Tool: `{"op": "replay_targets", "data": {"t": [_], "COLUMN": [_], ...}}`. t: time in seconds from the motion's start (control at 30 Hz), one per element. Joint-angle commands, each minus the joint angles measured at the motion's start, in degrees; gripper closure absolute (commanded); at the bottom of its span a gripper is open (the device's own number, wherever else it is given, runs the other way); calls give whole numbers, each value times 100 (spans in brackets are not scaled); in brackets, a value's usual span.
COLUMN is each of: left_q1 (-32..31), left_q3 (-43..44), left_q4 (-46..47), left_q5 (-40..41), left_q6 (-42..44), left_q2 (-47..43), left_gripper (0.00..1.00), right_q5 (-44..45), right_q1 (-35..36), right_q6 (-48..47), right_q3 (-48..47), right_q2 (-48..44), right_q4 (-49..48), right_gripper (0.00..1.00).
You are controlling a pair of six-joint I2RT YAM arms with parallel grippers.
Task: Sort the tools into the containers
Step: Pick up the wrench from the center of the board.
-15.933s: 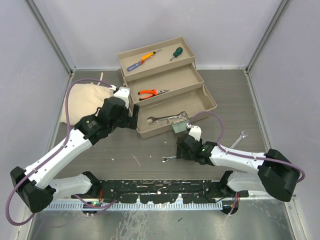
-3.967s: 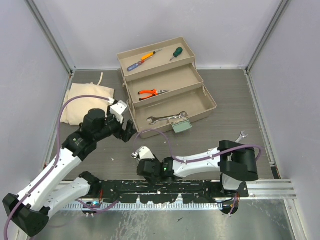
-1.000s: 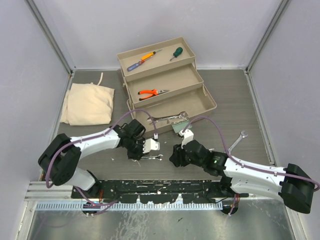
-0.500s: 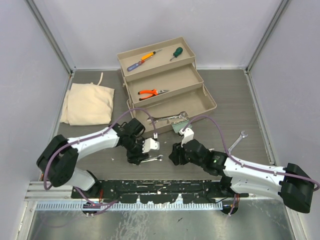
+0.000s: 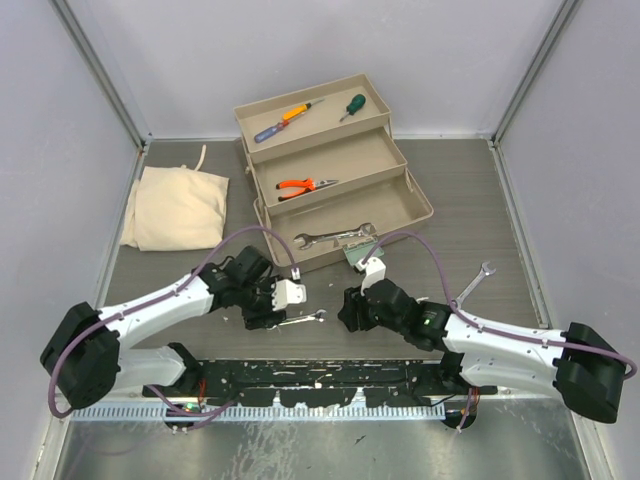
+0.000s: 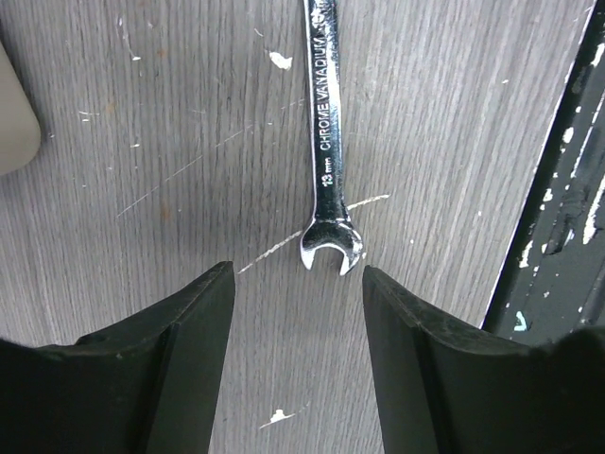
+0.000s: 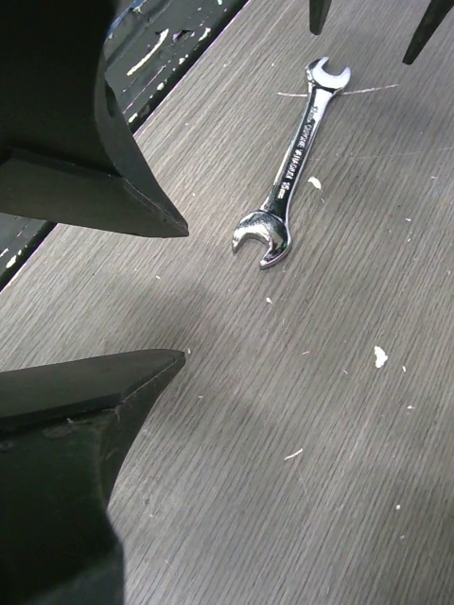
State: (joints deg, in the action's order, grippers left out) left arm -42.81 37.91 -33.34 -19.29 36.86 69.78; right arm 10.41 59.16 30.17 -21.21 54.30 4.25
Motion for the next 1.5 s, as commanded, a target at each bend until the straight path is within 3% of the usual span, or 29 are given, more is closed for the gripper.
{"op": "replay_targets", "data": {"t": [0.0, 0.6, 0.87, 1.0, 1.27, 1.47], "left_q1": [-155, -744, -817, -814, -675, -297], "left_q3": [-32, -196, -137, -123, 158, 502], "left_q4": [323, 503, 478, 424, 2, -412], "left_q5": [358, 633, 803, 780, -198, -913], "left_q6": [-82, -260, -286, -257, -35, 312], "left_q2": [-54, 642, 858, 816, 813, 896], "left_gripper": [43, 52, 74, 89, 95, 97], "right_q5": [31, -48, -81, -22, 359, 382], "right_q1": [-3, -4, -4, -2, -2, 6], "right_q6": [-73, -103, -115, -151, -607, -1595], "right_q3": [-231, -252, -247, -236, -78, 288], "right_q2": [41, 132, 170, 130, -102, -284], "right_q4": [-325, -339, -362, -351, -840, -2001], "right_gripper": [44, 44, 44, 44, 37, 36]}}
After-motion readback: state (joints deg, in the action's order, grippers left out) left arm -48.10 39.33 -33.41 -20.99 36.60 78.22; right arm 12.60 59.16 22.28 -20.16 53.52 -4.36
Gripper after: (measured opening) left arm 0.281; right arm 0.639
